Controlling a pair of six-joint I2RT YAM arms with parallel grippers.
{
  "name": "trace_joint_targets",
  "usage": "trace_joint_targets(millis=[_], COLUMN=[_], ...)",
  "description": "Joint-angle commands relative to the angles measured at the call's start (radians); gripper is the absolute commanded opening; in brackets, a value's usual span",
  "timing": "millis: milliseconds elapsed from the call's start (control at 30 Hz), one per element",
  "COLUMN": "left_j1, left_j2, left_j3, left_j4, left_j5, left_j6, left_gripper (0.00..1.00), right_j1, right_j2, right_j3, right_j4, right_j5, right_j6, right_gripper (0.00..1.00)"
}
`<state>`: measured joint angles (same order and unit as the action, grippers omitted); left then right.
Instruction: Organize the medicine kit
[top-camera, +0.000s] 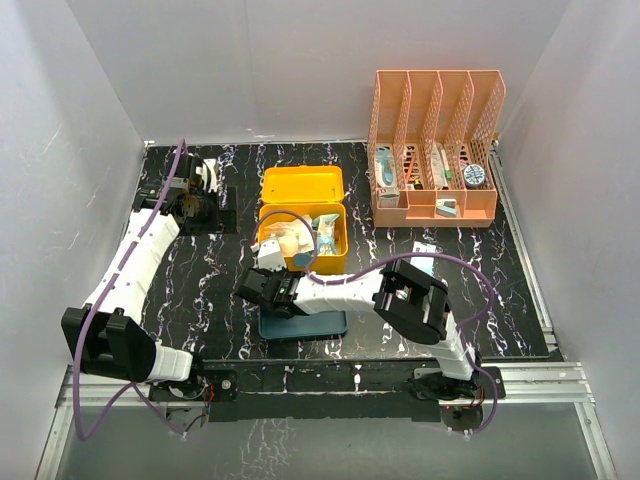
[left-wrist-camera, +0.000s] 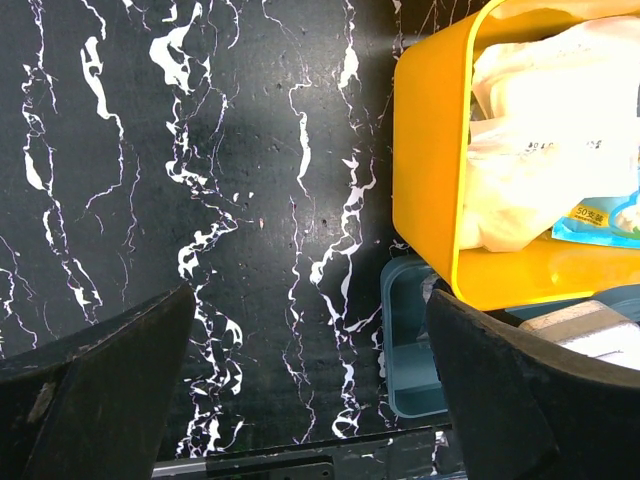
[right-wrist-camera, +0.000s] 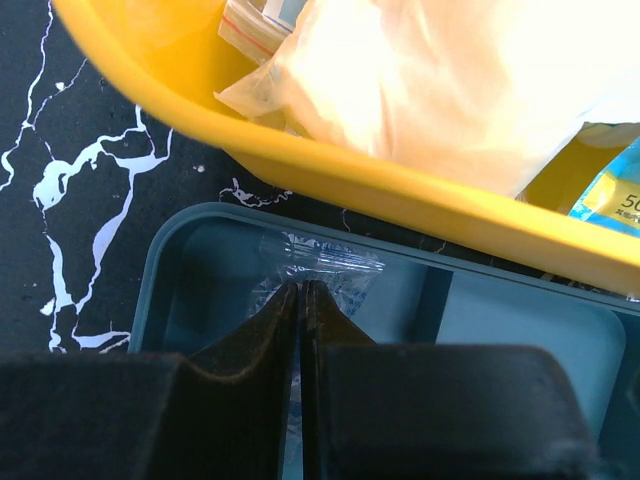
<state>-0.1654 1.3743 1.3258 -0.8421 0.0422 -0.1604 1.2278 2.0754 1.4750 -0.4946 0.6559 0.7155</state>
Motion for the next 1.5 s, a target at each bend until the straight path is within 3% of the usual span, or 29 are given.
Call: trace_joint_targets(millis=[0,600,833,933,1033,1233,1467], left_j1=[0.008,0.015,0.015,0.015,0.015,0.015,0.015], left_j2=[-0.047,-0.052,-0.049,-0.047,-0.044,-0.041,-0.043], left_j3=[-0.014,-0.018,-0.011,-0.007,-0.004,-0.006,-0.010], left_j4=[-0.015,-0.020,-0.024,-0.025,-0.026,-0.026,-0.029], left_j5=[0.016,0.032,0.040,0.040,0.042,0.044,0.040], left_j6=[0.011,0.012,0.012,0.013,0.014,0.017,0.026], left_gripper=[0.98,0.98,0.98,0.98,0.98,0.98,0.98], right_j1=[-0.002,0.010,0.015,0.016,0.017,0.025,0.025], right_j2=[0.022,-0.026,-0.135,-0.155,-0.156,-0.115,-0.060], right_j3=[-0.008,-0.019,-0.004,0.004,0.006,0.010,0.010], right_j4=[-0.006,-0.003,-0.011,-0.026,-0.034,-0.038,-0.038], right_j5=[-0.011,0.027,0.062,0.065,0.052,0.016,-0.018], right_j6=[0.036,0.042,0.026,0.026,0.027,0.038,0.047], right_gripper=[0.04,0.04,0.18,0.20,0.18,0.00,0.00])
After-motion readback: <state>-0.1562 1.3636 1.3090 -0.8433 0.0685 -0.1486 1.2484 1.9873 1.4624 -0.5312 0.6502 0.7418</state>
